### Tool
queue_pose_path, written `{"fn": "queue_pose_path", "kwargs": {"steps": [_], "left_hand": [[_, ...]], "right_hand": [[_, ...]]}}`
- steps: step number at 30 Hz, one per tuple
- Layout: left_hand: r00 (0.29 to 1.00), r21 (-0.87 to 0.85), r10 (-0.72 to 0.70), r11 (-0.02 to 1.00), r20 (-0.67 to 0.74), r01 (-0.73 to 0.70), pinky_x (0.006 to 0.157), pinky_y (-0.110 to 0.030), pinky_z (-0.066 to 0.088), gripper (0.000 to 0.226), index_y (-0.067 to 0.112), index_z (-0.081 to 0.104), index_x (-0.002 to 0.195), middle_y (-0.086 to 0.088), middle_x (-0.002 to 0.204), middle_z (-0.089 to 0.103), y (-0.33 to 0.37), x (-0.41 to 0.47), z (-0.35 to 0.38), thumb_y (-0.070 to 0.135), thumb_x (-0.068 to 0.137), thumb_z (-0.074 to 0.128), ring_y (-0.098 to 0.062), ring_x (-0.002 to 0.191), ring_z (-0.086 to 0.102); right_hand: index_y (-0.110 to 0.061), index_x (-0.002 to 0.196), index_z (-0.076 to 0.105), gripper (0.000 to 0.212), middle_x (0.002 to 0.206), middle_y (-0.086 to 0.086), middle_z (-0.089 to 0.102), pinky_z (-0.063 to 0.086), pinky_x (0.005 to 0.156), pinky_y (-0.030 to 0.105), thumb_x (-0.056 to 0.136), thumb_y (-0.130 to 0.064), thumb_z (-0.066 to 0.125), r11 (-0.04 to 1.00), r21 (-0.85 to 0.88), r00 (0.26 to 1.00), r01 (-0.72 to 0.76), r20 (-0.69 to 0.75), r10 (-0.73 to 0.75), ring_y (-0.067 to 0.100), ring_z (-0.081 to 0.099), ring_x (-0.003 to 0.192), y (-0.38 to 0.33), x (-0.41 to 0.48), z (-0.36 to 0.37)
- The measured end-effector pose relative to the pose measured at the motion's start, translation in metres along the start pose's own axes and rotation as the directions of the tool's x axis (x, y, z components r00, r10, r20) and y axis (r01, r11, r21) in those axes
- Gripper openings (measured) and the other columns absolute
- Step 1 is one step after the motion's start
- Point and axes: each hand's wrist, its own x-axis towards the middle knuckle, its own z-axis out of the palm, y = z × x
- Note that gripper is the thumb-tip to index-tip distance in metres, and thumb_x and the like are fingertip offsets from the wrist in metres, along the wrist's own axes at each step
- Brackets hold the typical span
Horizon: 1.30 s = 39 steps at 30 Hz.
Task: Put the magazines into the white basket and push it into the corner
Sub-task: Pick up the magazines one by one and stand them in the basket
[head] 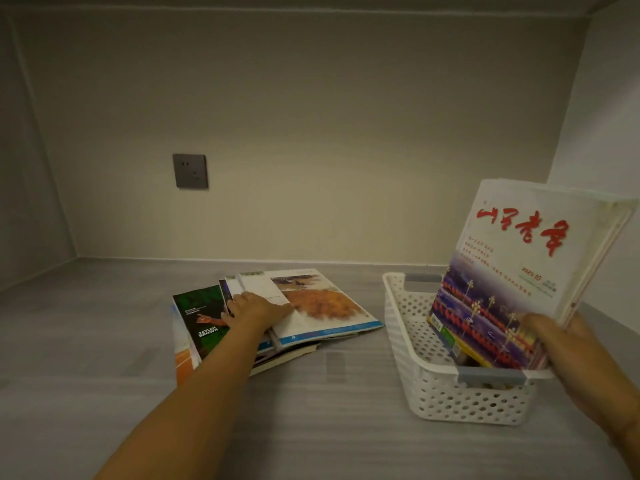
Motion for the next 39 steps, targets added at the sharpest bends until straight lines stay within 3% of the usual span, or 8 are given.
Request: {"fn": "queue_pose_path", "kwargs": {"steps": [6, 13, 19, 26, 30, 34, 37, 39], "left_hand": [[0.993, -0.209, 0.061, 0.977, 0.100, -0.039, 0.093, -0.036, 0.048, 0.079, 0.001, 0.041, 0.134, -0.017, 0.136, 0.048, -0.019, 0.002, -0.021, 0.045, 0.077, 0.073, -0.032, 0.119, 0.051], [0.973, -0.254, 0.181, 0.957, 0.142, -0.141, 0.089, -0.035, 0.048, 0.050, 0.001, 0.054, 0.123, -0.016, 0.123, 0.059, -0.013, -0.008, -0.041, 0.017, 0.079, 0.072, -0.033, 0.110, 0.057], [0.830, -0.655, 0.236, 0.731, 0.505, 0.190, 0.051, -0.024, 0.055, 0.007, 0.005, 0.057, 0.090, -0.009, 0.060, 0.070, 0.005, -0.019, -0.044, 0.012, 0.090, 0.056, -0.021, 0.063, 0.065], [0.796, -0.645, 0.194, 0.706, 0.574, 0.293, 0.050, -0.023, 0.050, 0.015, 0.009, 0.056, 0.090, -0.008, 0.072, 0.067, 0.015, -0.021, -0.036, 0.023, 0.090, 0.061, -0.019, 0.069, 0.059], [0.863, -0.661, 0.241, 0.738, 0.444, 0.134, 0.045, -0.023, 0.053, 0.014, 0.004, 0.053, 0.089, -0.011, 0.080, 0.061, 0.027, -0.035, -0.051, 0.016, 0.095, 0.055, -0.020, 0.061, 0.062], [0.937, -0.789, 0.340, 0.597, 0.082, -0.147, 0.057, -0.032, 0.052, 0.020, -0.001, 0.055, 0.109, -0.020, 0.100, 0.063, 0.049, -0.060, -0.073, 0.014, 0.097, 0.048, -0.030, 0.078, 0.063], [0.912, -0.782, 0.344, 0.496, -0.224, -0.379, 0.083, -0.045, 0.055, 0.030, 0.003, 0.058, 0.121, -0.016, 0.112, 0.064, 0.067, -0.089, -0.078, 0.019, 0.097, 0.048, -0.034, 0.098, 0.063], [0.839, -0.733, 0.378, 0.423, -0.391, -0.532, 0.080, -0.039, 0.058, 0.027, 0.009, 0.061, 0.117, -0.008, 0.108, 0.067, 0.079, -0.112, -0.079, 0.023, 0.098, 0.047, -0.027, 0.094, 0.065]], "right_hand": [[-0.025, 0.136, 0.044, 0.048, 0.128, 0.005, 0.059, 0.057, 0.070, 0.031, 0.091, -0.010, 0.050, 1.000, 0.000, 1.000, 0.021, 0.003, -0.021, 0.025, 0.064, 0.098, -0.002, -0.001, 0.002], [-0.024, 0.137, 0.043, 0.048, 0.127, 0.008, 0.058, 0.058, 0.068, 0.033, 0.092, -0.010, 0.049, 1.000, -0.004, 1.000, 0.007, 0.024, -0.007, 0.026, 0.062, 0.101, -0.003, 0.000, 0.004], [-0.025, 0.136, 0.044, 0.048, 0.125, 0.006, 0.060, 0.058, 0.072, 0.035, 0.091, -0.010, 0.051, 1.000, -0.030, 0.999, -0.007, 0.031, 0.008, 0.026, 0.064, 0.100, -0.001, 0.002, 0.004], [-0.023, 0.136, 0.043, 0.048, 0.124, 0.007, 0.060, 0.059, 0.069, 0.033, 0.090, -0.012, 0.052, 0.999, -0.046, 0.999, -0.017, 0.032, 0.019, 0.026, 0.064, 0.098, 0.000, 0.003, 0.002], [-0.024, 0.136, 0.043, 0.048, 0.121, 0.005, 0.061, 0.059, 0.065, 0.032, 0.090, -0.013, 0.052, 0.999, -0.040, 0.999, -0.014, 0.031, 0.015, 0.024, 0.065, 0.096, -0.001, 0.002, 0.002], [-0.027, 0.136, 0.043, 0.048, 0.122, 0.004, 0.062, 0.058, 0.074, 0.042, 0.090, -0.015, 0.052, 0.999, -0.049, 0.999, -0.018, 0.034, 0.019, 0.024, 0.066, 0.097, 0.000, 0.002, 0.002], [-0.027, 0.136, 0.043, 0.048, 0.123, 0.004, 0.061, 0.057, 0.076, 0.047, 0.090, -0.017, 0.053, 0.998, -0.057, 0.999, -0.019, 0.041, 0.022, 0.026, 0.066, 0.098, 0.000, 0.002, 0.002], [-0.029, 0.135, 0.042, 0.048, 0.122, 0.004, 0.061, 0.057, 0.077, 0.047, 0.090, -0.018, 0.053, 0.998, -0.059, 0.999, -0.018, 0.045, 0.021, 0.025, 0.066, 0.098, 0.001, 0.002, 0.002]]}}
